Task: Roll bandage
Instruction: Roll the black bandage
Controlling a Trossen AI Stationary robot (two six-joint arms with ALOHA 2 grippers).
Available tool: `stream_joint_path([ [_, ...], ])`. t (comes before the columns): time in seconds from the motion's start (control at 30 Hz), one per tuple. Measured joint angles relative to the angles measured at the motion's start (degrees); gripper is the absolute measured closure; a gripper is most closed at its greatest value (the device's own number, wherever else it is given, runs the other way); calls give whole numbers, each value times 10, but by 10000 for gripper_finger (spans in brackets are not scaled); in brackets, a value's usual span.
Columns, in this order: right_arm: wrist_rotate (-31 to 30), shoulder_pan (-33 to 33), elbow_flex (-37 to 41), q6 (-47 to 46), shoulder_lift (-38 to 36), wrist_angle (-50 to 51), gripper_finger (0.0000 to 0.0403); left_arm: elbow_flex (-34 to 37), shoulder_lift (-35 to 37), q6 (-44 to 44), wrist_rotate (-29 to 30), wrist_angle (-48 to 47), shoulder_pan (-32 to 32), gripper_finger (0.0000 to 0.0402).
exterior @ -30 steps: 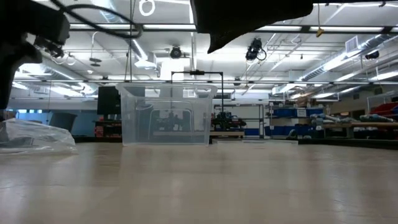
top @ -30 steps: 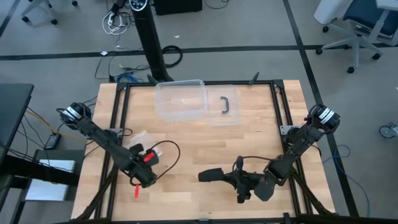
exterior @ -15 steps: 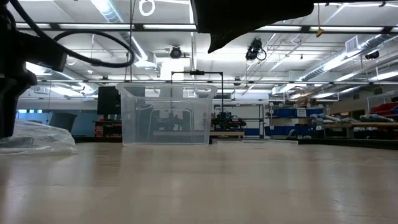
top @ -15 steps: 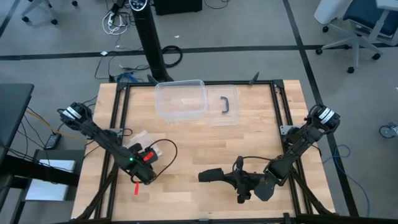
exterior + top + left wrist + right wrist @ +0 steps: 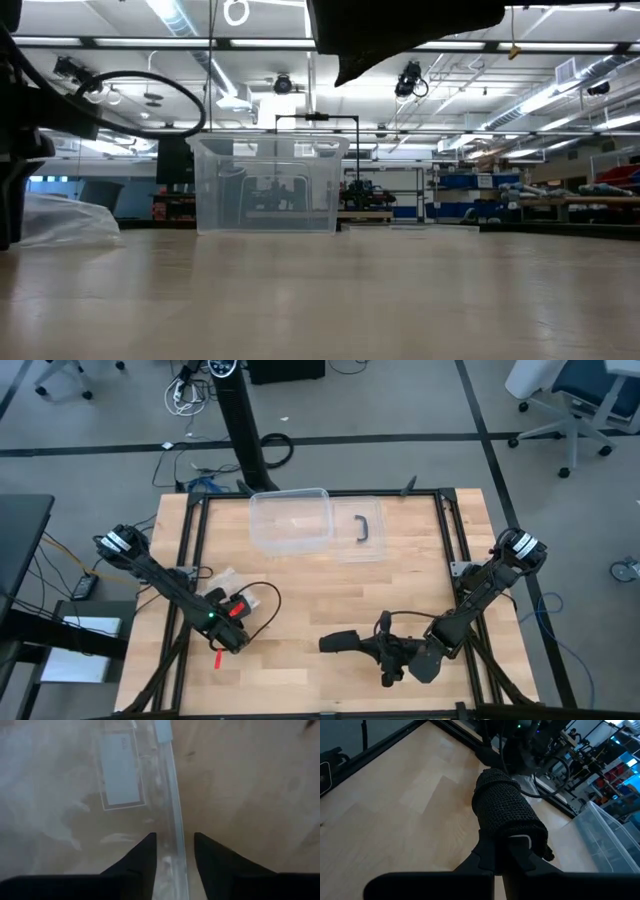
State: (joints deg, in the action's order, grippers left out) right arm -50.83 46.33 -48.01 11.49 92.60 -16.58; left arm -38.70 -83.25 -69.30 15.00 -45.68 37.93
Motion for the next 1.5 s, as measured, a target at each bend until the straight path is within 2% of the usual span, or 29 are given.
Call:
stream_joint_path([
  [0.27,0,0,0,-3,0,2,397,3,1,3,-1,26,0,387],
  [0.57,0,0,0,-3,0,4,397,-51,-1,33,8,64,-1,400],
  [0.7,0,0,0,-3,0,4,397,-55,-1,59,11,134,-1,398],
  [0.8,0,0,0,-4,0,4,397,-56,-1,67,37,176,-2,393],
  [1.23,-1,0,0,-4,0,5,397,-37,-16,97,31,183,-26,303],
  [1.5,-1,0,0,-4,0,5,397,-40,-75,124,20,219,-28,293],
])
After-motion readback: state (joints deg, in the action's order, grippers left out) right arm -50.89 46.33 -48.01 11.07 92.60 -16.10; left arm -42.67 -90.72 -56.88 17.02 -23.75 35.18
